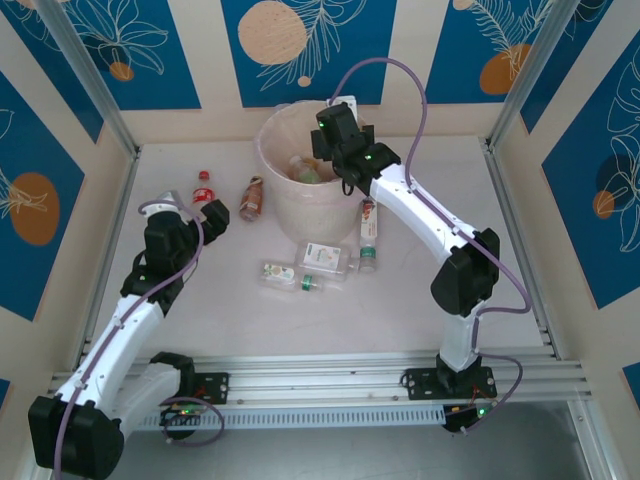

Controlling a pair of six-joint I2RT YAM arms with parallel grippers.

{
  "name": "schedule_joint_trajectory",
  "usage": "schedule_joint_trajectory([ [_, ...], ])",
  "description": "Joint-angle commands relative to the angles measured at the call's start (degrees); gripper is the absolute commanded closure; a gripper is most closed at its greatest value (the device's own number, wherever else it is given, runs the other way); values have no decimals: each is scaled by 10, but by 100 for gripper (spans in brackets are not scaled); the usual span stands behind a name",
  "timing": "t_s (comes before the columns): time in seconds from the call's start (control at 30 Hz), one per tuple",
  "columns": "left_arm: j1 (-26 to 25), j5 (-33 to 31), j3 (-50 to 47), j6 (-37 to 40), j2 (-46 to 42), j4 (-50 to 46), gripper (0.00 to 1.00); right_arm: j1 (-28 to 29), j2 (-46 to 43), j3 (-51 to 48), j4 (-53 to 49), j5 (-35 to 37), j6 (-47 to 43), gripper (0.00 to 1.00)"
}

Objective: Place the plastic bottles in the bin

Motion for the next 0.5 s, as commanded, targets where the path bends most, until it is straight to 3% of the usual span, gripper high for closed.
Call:
schedule_joint_trajectory([
  [0.0, 12, 1, -6, 7, 5, -5, 0, 13, -48, -18, 43, -21, -18, 8],
  [0.27, 22, 7, -3, 17, 30, -10, 0, 22, -131, -88, 97, -82, 0, 0],
  [0.47, 27, 45, 18, 21, 81, -14, 0, 7, -219, -181, 154, -145, 22, 0],
])
